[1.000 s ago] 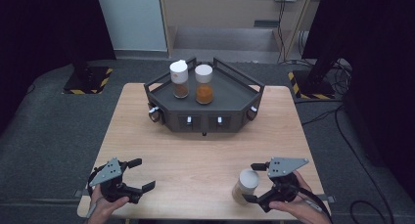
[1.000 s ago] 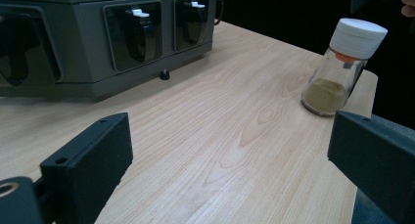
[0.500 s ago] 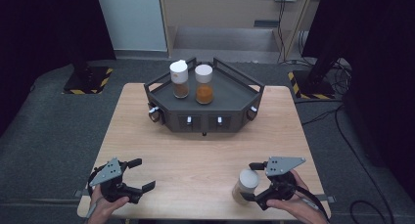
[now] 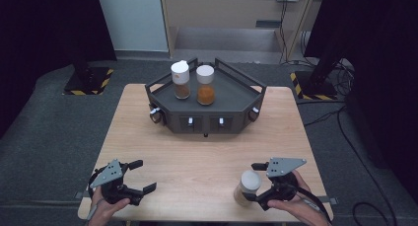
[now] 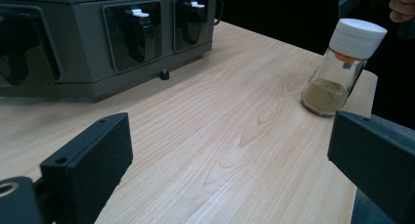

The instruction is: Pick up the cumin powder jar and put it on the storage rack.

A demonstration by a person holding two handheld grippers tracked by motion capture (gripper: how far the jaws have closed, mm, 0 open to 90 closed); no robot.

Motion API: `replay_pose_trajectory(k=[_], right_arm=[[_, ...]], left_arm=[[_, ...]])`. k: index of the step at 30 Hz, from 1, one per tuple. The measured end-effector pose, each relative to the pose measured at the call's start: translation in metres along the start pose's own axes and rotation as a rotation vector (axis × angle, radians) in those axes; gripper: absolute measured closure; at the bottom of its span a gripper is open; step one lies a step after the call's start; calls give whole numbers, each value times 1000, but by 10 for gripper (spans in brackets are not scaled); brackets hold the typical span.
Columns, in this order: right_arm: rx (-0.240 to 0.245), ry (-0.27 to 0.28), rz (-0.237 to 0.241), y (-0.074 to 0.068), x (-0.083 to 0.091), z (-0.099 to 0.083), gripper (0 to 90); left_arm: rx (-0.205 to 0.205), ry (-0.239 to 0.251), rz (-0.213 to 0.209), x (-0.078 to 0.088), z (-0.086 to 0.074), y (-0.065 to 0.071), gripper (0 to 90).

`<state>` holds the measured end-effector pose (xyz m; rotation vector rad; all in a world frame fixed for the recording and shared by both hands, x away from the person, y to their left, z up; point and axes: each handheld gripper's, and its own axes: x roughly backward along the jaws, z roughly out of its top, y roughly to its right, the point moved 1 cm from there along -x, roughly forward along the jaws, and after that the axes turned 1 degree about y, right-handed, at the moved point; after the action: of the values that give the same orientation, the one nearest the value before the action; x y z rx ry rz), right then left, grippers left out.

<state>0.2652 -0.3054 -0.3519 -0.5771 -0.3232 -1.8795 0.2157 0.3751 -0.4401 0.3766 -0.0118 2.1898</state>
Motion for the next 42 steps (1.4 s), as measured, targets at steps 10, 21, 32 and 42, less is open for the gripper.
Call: replay_pose_trajectory(k=[10,21,32,42], right_arm=[[-1,-6,-8,2,-4,-4,88],[7,-34,-34,2,-14,-11,227],[37,-33,-64,-6,-14,-15,338],[33,-37,-42,-2,-12,-5,339]], left_arm=[[1,0,1,0,0,0,19],[1,0,1,0,0,0,19],[1,-1,1,0,0,0,20],[2,-1,0,0,0,0,19]])
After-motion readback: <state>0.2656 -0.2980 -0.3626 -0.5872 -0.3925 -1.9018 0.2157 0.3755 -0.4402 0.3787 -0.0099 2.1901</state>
